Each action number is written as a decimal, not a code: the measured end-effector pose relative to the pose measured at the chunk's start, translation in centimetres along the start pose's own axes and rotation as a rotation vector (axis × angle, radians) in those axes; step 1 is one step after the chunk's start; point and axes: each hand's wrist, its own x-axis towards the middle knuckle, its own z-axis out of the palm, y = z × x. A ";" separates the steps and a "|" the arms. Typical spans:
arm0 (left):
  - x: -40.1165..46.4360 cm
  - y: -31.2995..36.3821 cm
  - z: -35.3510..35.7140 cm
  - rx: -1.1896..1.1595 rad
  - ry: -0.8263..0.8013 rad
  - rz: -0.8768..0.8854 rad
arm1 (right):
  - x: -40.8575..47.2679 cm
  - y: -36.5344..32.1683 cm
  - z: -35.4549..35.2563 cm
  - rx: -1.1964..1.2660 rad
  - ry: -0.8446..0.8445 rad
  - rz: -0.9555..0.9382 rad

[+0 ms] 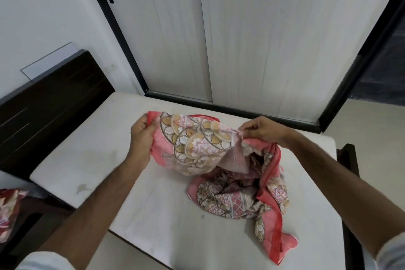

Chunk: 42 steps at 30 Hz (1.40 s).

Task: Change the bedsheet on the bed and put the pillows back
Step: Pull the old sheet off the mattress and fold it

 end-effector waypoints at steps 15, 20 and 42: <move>-2.5 -3.6 7.5 0.137 -0.222 0.100 | -4.8 -0.8 6.6 0.572 0.690 0.041; -4.5 -5.1 8.8 0.177 -0.377 0.149 | -6.0 -1.9 12.4 0.616 0.766 0.052; -6.9 -6.8 6.1 0.198 -0.560 0.207 | -6.9 -3.1 19.4 0.560 1.160 0.027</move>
